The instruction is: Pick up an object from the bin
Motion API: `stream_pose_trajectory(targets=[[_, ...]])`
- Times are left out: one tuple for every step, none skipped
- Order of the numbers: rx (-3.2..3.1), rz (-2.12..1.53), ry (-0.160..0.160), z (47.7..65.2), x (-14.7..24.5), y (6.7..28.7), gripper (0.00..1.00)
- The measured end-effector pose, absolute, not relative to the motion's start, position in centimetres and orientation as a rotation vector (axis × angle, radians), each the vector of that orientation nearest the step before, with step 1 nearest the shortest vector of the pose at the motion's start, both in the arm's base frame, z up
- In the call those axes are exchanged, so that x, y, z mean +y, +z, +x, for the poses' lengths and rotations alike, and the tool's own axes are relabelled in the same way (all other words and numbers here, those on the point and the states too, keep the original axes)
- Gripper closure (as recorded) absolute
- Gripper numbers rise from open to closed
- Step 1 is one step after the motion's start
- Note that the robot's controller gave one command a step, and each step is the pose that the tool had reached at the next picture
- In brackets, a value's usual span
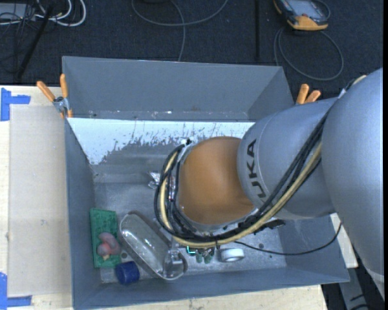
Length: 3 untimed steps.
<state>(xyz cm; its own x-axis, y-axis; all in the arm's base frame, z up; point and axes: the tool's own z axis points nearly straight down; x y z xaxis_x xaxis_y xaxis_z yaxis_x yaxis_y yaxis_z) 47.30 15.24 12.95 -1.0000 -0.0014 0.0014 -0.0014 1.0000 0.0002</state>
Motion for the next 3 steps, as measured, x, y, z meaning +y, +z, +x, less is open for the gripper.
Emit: stream_pose_trajectory(targets=[[-3.125,0.478,-0.006,50.4,8.4,9.7,0.0],[-3.114,0.594,-0.005,53.5,9.6,8.3,0.0],[-3.105,0.594,0.004,53.1,9.2,7.8,1.0]])
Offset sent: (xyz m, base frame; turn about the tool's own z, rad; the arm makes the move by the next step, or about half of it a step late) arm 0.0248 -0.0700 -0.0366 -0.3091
